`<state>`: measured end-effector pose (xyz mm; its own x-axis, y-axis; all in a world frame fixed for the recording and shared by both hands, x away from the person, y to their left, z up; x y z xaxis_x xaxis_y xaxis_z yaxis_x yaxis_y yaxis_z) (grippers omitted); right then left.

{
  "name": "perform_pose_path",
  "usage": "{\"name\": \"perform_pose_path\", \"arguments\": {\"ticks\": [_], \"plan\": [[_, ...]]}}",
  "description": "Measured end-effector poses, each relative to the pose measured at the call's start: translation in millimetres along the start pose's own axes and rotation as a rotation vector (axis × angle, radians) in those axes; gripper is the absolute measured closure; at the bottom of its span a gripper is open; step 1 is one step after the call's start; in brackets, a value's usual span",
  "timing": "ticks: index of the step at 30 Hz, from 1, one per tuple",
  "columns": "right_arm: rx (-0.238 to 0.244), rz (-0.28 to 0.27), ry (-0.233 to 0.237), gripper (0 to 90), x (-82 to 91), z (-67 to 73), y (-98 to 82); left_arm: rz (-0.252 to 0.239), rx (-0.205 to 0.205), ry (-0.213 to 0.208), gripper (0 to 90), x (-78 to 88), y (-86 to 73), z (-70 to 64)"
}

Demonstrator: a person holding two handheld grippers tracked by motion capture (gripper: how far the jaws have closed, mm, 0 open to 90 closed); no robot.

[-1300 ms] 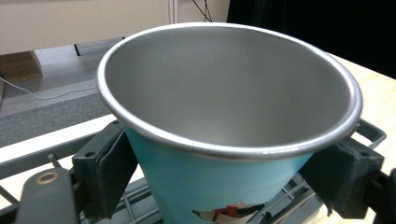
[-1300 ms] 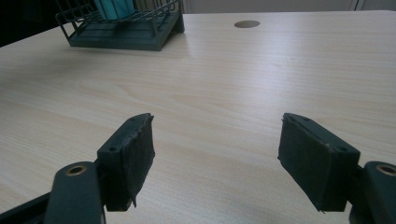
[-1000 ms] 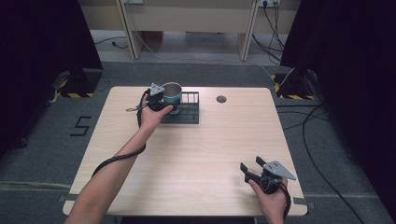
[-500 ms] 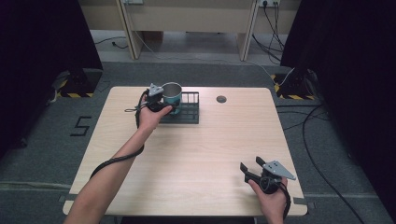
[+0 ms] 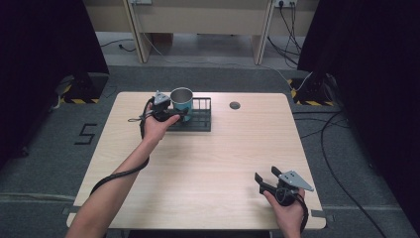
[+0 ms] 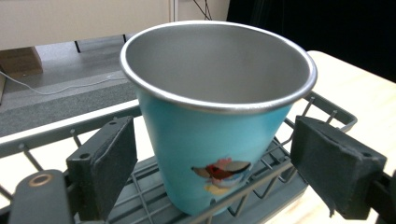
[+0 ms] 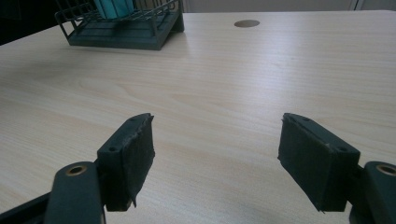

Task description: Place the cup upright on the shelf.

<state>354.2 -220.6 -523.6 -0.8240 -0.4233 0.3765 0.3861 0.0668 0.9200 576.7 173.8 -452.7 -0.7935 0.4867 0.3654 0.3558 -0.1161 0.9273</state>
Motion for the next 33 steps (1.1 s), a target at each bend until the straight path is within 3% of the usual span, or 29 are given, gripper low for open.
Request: {"name": "perform_pose_path", "arguments": {"ticks": [16,33], "plan": [[0.000,-0.001,-0.003,27.4,-0.1,-0.2,0.1,-0.006,-0.031,0.004,14.2,25.7,-7.4,4.9],[-0.006,0.003,-0.002,27.4,-0.2,-0.1,0.0,-0.021,-0.046,-0.032,14.2,68.8,-26.7,1.3]]}}
Point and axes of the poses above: each handheld gripper's, and its own axes: x roughly backward along the jaws, y roughly out of its top, z roughly to its left, the point moved 3 cm from there along -x, roughly forward along the jaws
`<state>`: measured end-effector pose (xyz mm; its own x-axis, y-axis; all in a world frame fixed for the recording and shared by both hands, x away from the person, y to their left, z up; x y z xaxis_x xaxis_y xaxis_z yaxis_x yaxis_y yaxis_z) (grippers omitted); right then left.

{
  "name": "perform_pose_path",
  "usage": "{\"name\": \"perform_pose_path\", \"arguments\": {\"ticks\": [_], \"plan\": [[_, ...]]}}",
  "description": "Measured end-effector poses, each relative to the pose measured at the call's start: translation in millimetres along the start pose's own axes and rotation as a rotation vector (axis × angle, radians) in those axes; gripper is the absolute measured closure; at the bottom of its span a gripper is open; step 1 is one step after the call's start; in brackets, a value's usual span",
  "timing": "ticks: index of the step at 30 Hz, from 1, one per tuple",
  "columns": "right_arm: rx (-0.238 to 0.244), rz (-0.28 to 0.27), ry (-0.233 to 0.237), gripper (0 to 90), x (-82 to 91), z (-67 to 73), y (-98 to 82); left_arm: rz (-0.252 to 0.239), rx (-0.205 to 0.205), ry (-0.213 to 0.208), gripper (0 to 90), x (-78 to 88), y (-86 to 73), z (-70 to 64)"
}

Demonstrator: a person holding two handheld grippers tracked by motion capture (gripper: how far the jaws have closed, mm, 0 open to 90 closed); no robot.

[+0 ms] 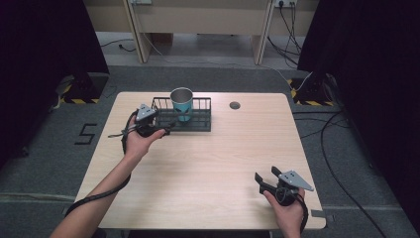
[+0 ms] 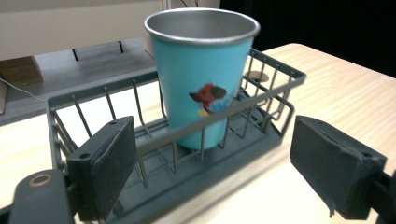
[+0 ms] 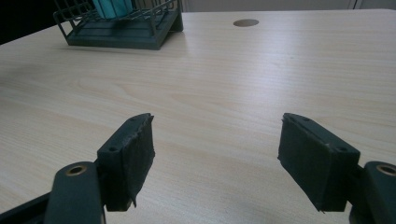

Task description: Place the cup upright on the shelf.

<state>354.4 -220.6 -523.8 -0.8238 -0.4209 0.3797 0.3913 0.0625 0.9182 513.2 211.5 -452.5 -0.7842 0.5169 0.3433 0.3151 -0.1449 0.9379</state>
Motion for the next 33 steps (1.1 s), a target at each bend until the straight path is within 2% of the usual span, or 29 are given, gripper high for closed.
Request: {"name": "perform_pose_path", "arguments": {"ticks": [5,12,26,33], "plan": [[0.000,-0.001,-0.001,27.4,0.0,0.0,0.0,0.000,0.026,-0.013,14.2,10.0,-8.4,-2.5],[0.001,-0.002,-0.006,27.4,0.1,-0.1,0.0,-0.016,0.013,-0.019,14.2,23.0,-14.7,-6.5],[-0.004,0.001,-0.004,27.4,-0.1,0.1,-0.1,-0.022,0.017,-0.012,14.2,55.4,-30.2,-0.7],[-0.007,-0.001,-0.004,27.4,0.2,0.4,-0.1,-0.037,0.001,-0.024,14.3,76.9,-38.5,1.5]]}}
Point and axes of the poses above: each handheld gripper's, and its own axes: x roughly backward along the jaws, y roughly out of its top, z roughly to its left, the point moved 3 cm from there along -x, roughly forward along the jaws
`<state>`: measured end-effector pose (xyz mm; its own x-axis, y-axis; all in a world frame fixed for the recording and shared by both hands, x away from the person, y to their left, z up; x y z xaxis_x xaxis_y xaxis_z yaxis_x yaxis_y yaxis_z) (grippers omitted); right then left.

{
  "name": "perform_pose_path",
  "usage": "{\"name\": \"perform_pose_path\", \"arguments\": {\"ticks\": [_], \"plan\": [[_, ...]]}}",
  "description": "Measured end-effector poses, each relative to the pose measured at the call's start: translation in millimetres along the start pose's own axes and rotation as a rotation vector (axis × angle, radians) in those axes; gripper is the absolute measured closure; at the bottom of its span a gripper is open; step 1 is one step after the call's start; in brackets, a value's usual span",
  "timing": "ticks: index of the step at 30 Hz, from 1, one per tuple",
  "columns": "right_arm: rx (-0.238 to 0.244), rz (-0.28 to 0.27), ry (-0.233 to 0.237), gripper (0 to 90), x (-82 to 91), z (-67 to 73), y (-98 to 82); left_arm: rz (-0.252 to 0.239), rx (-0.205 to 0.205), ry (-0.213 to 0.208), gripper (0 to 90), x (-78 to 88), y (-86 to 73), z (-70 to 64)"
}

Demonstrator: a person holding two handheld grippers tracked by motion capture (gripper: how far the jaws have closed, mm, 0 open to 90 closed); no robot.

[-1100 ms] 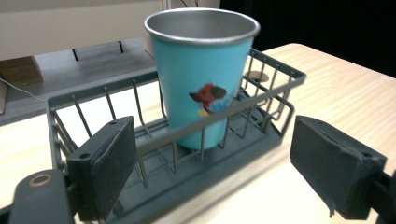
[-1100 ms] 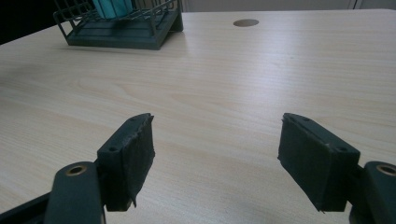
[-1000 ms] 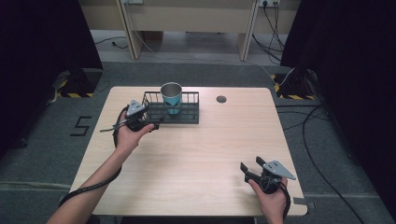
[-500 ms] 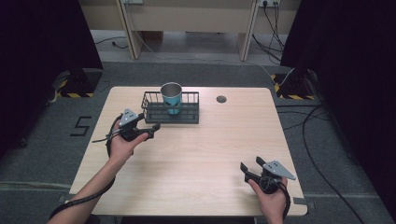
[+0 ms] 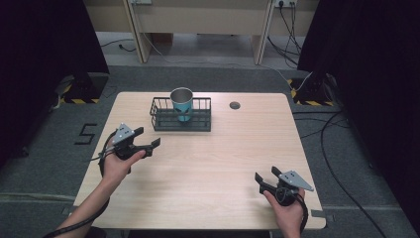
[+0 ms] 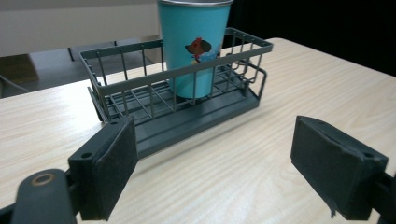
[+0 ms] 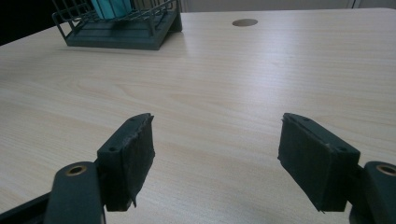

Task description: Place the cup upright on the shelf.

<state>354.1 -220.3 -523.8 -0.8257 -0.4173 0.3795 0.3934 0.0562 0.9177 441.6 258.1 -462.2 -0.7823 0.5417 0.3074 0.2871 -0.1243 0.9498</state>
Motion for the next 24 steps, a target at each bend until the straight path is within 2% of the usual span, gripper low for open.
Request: {"name": "perform_pose_path", "arguments": {"ticks": [4,13,20,24], "plan": [[0.000,-0.001,-0.001,27.4,-0.1,-0.3,0.0,-0.004,-0.001,0.002,14.3,11.2,-6.2,1.0],[0.000,0.002,-0.001,27.4,0.0,0.1,-0.1,-0.015,0.009,0.044,14.3,41.2,-24.5,8.9],[-0.002,0.001,-0.003,27.4,-0.1,0.3,-0.1,0.019,0.041,0.060,14.3,60.7,-50.2,13.4],[0.000,0.004,-0.004,27.4,-0.2,0.2,-0.1,0.036,0.070,0.075,14.3,64.5,-66.4,16.4]]}}
Point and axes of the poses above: each handheld gripper's, and its own axes: x roughly backward along the jaws, y roughly out of its top, z roughly to its left, the point moved 3 cm from there along -x, roughly forward along the jaws
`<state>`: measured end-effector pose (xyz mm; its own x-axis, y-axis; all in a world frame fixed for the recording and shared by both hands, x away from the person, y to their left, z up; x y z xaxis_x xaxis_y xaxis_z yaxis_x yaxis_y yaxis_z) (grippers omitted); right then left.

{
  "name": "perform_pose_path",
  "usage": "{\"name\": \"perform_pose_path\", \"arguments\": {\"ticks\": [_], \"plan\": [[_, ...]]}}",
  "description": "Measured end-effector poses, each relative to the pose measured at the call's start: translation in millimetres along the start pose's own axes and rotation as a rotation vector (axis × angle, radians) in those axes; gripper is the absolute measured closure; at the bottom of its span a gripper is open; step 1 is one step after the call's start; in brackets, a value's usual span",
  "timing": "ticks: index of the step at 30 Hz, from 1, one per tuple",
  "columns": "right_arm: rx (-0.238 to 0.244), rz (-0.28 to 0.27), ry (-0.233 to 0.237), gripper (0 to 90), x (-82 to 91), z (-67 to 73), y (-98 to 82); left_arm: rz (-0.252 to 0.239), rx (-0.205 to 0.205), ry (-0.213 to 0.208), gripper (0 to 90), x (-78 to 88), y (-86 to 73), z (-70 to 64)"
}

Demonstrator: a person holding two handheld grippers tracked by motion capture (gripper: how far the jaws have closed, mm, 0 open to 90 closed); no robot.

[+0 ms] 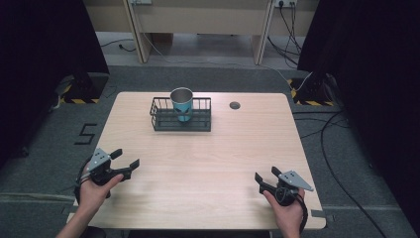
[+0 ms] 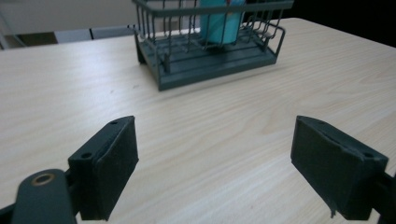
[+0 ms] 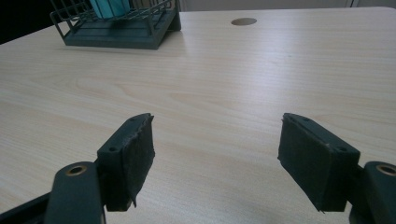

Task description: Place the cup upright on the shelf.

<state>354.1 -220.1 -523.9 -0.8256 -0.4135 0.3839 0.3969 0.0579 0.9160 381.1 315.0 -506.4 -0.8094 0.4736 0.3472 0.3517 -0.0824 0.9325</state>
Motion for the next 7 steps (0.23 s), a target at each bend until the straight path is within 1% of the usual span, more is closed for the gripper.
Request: {"name": "perform_pose_path", "arguments": {"ticks": [2,4,6,7], "plan": [[0.000,0.001,0.000,27.5,-0.2,0.0,0.0,0.006,0.004,0.003,14.4,-0.7,-4.8,1.1],[0.000,0.001,0.000,27.4,0.1,0.5,-0.1,0.012,-0.009,0.017,14.5,-1.9,-8.8,1.5],[0.006,-0.003,-0.002,27.4,0.3,0.4,-0.1,0.018,0.000,0.014,14.5,-2.4,-12.5,0.5],[0.005,-0.001,0.000,27.4,0.3,0.5,-0.1,0.021,-0.002,0.012,14.5,-2.5,-13.6,0.1]]}}
Point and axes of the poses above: each handheld gripper's, and its own axes: x roughly backward along the jaws, y roughly out of its top, z roughly to its left, the point moved 3 cm from there along -x, roughly forward along the jaws
